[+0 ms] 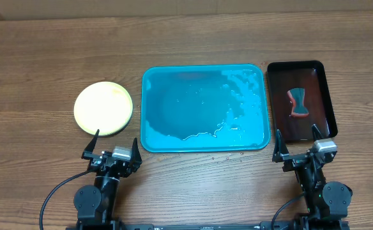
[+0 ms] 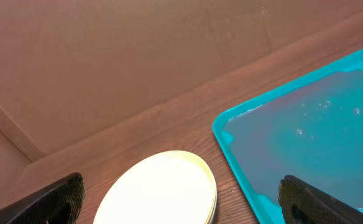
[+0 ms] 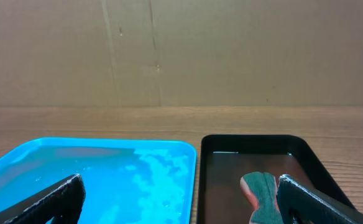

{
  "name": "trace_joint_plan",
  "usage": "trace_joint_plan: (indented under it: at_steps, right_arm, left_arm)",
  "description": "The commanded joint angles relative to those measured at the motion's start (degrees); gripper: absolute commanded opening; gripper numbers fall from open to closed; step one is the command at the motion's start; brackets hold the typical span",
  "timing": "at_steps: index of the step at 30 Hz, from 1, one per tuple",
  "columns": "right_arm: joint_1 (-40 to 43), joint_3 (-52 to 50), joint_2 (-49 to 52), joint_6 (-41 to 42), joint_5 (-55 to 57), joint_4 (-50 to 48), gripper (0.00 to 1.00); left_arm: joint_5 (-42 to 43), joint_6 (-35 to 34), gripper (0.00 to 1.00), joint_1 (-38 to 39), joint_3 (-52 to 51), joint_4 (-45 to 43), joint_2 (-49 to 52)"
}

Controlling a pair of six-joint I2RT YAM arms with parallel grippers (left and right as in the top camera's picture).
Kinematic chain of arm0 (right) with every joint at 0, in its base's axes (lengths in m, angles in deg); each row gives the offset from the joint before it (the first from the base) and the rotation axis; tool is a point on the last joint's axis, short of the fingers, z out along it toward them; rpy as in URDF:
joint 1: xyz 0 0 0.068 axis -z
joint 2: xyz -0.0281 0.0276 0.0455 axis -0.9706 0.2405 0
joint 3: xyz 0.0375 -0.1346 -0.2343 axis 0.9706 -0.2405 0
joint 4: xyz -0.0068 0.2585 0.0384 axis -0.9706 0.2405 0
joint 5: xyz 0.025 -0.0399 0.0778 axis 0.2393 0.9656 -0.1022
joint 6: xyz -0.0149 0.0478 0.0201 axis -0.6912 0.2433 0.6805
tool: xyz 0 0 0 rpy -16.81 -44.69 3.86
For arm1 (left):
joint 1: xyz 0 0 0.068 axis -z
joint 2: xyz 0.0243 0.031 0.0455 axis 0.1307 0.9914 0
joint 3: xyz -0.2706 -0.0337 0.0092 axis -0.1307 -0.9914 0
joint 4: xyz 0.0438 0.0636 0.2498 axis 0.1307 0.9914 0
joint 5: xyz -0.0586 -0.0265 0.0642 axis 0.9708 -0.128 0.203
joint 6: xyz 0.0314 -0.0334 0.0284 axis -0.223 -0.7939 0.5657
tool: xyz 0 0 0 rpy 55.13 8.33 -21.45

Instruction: Clean dirty plates on tray and stack at the side

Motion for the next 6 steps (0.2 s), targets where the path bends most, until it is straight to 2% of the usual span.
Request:
trace_joint_plan:
  at_steps: [1,6]
  right_arm:
    - [-0.39,-0.57,-0.52,0.22,0.55,-0.28,1.00]
    - [-0.39,-0.57,-0.52,0.22,0.55,-0.31,1.00]
  left_arm:
    - [-0.22,1.09,1.00,-0.09,-0.22,0.13,-0.70]
    - [-0.24,1.09,1.00,-0.09,-0.22,0.13,-0.70]
